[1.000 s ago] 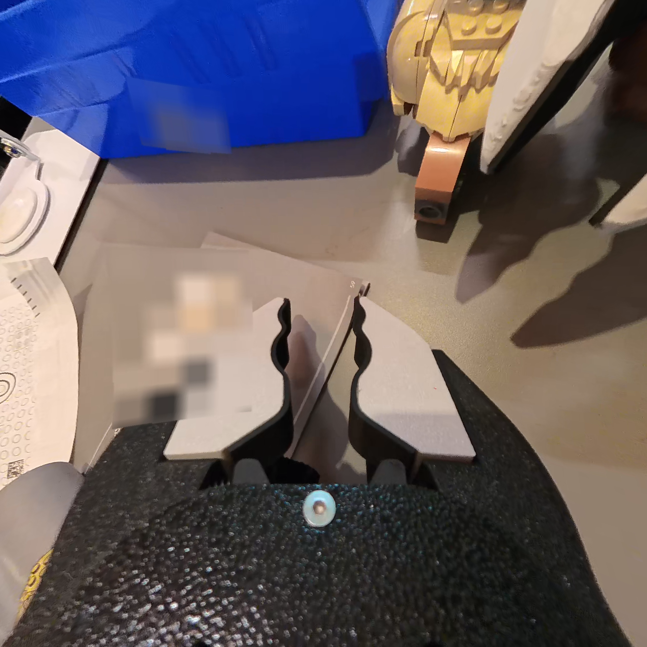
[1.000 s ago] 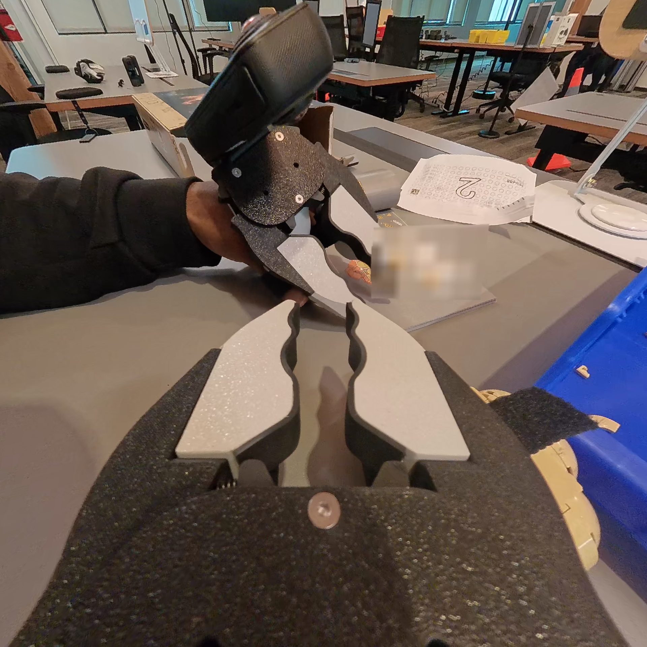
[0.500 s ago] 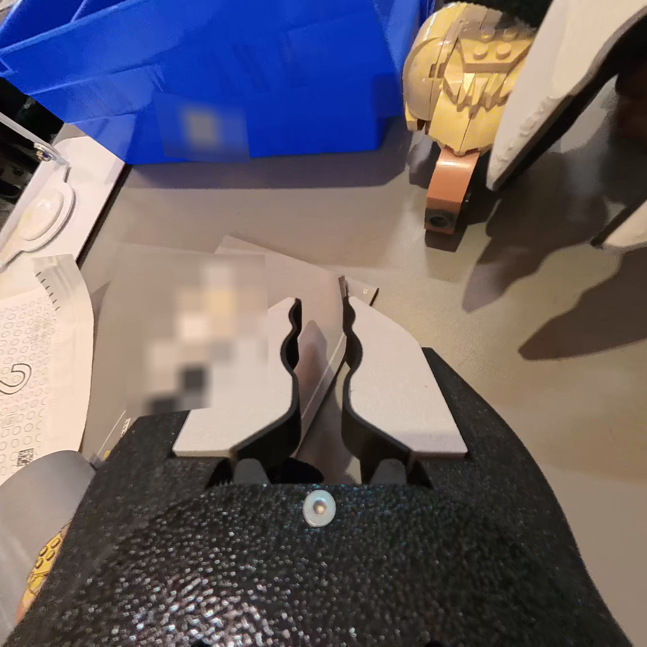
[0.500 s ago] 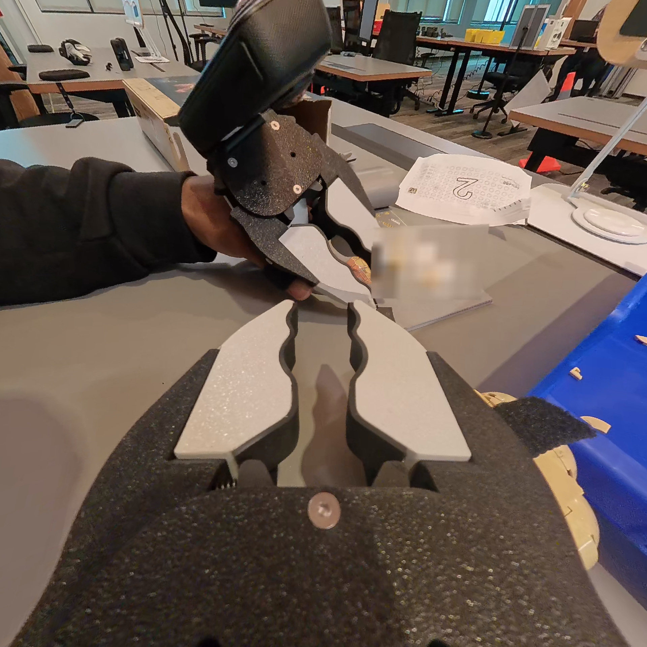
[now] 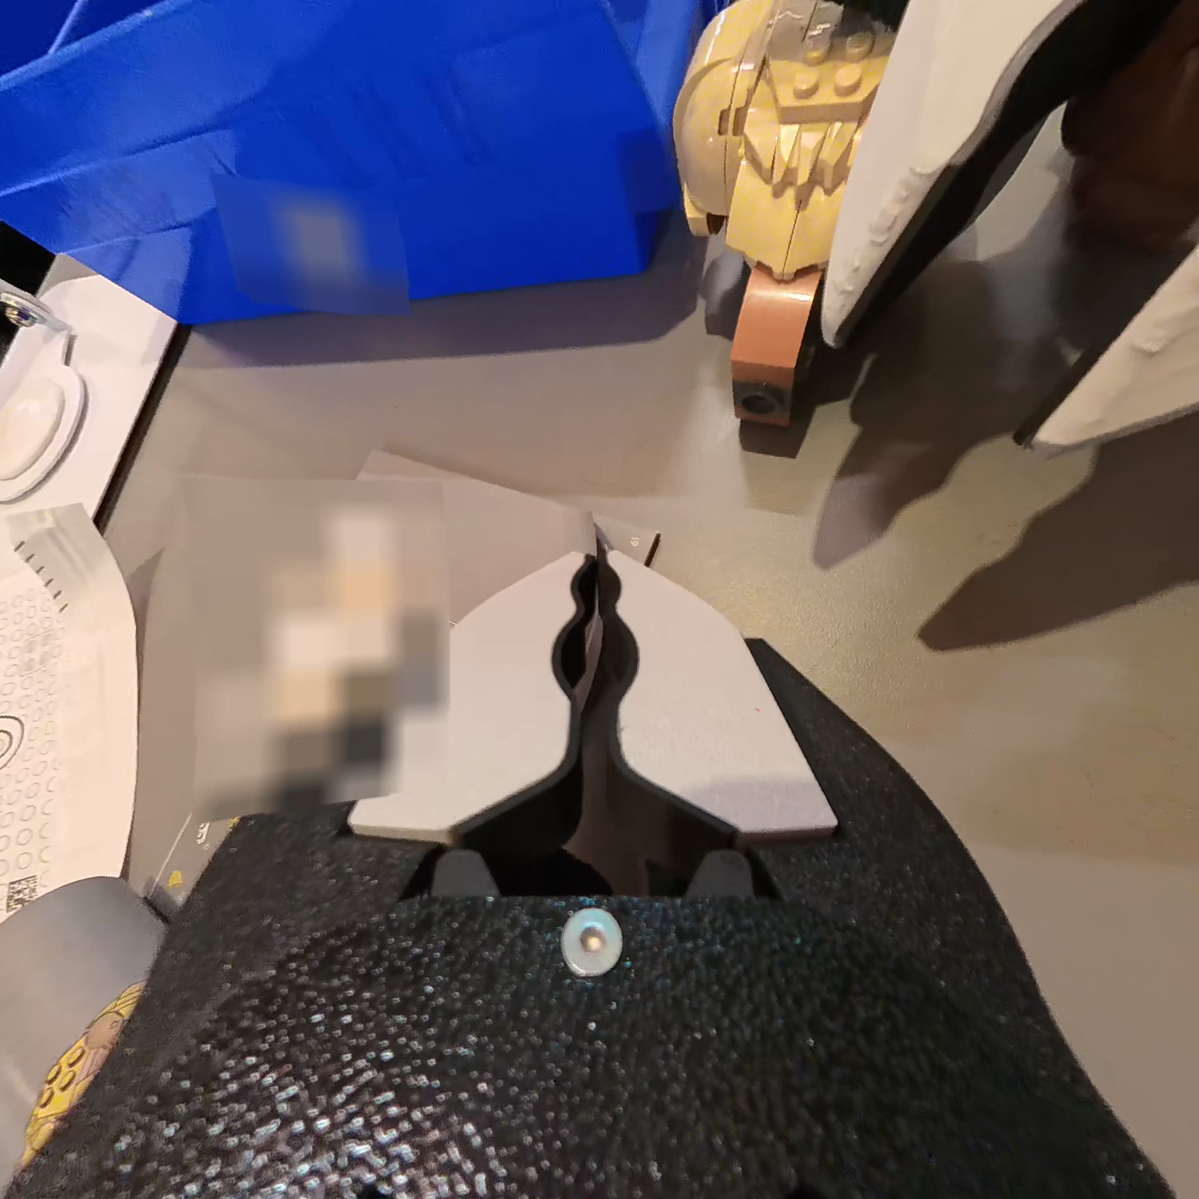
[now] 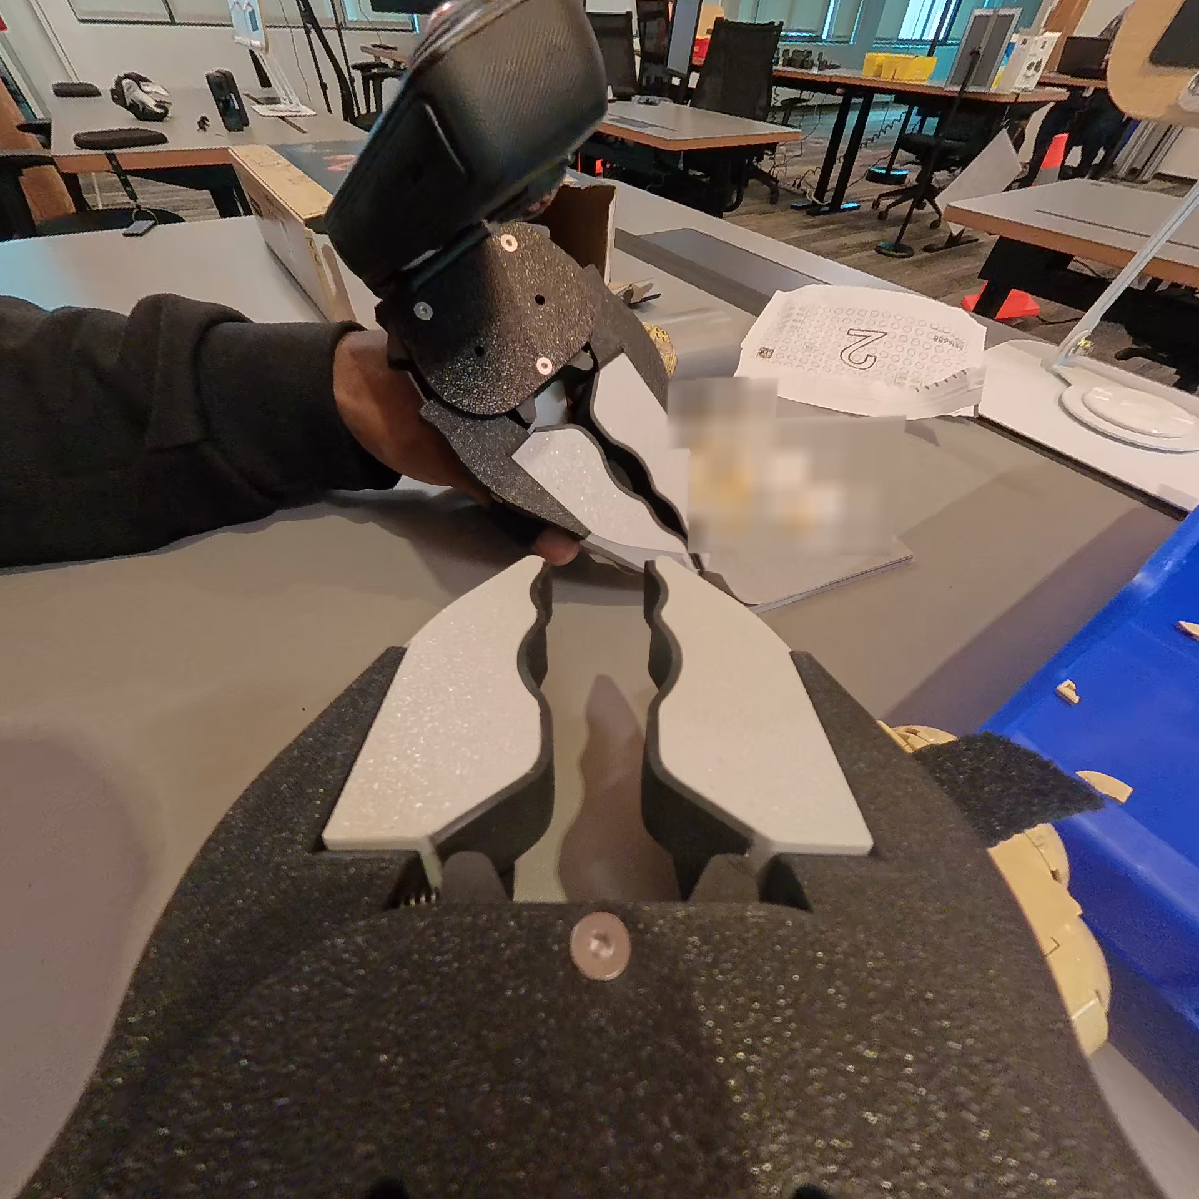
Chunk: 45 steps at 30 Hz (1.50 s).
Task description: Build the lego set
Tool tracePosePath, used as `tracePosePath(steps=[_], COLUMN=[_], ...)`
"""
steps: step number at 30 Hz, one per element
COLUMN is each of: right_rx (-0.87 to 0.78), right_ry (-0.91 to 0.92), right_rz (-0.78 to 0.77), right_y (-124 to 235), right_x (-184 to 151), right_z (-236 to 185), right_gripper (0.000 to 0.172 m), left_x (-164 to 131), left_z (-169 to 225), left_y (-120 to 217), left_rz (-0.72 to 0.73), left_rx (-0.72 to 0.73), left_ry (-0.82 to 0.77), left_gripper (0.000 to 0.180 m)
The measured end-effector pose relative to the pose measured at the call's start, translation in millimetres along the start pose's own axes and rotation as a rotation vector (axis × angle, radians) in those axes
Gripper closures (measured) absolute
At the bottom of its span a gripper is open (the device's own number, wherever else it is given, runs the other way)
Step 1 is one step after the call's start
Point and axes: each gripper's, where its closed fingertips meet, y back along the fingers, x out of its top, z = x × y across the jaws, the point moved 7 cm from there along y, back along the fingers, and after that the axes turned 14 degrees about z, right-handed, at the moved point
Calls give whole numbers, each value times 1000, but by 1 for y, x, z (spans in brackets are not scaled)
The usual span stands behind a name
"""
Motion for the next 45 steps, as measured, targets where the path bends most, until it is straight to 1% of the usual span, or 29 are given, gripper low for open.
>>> tracePosePath(steps=[5,8,11,13,17,20,23,27,30,32,36,41,45], right_rx=[1,0,-4,-9,12,24,10,-28,-75,-108,-132,-134,-132], right_ry=[1,4,12,22,-1,32,31,-32,-95,-128,-211,-257,-258], right_rz=[0,0,1,-1,5,-7,-21,-49,-91,-136,-230,-251,-265], right_y=[0,0,0,-2,-11,-25,-47,-87,-120,-142,-175,-194,-204], right_x=[0,0,0,1,2,3,6,10,10,7,-8,-8,-10], right_z=[0,0,-1,-2,-14,-27,-33,-32,-22,-12,3,11,12], right_gripper=[145,145,144,142,141,139,138,135,131,128,127,129,130], left_x=[0,6,13,15,7,-9,-27,-46,-56,-64,-79,-86,-88], left_z=[0,-7,-22,-35,-64,-82,-92,-99,-102,-102,-99,-97,-95], left_y=[0,5,21,36,78,110,134,157,172,181,190,199,198], left_rz=[-2,61,152,217,350,425,454,432,418,414,416,407,375], left_rx=[-3,40,122,202,396,524,630,759,837,867,875,869,827], left_ry=[4,67,153,237,452,588,674,724,746,774,860,884,894], left_gripper=[180,180,180,180,180,180,180,180,180,180,180,180,178])
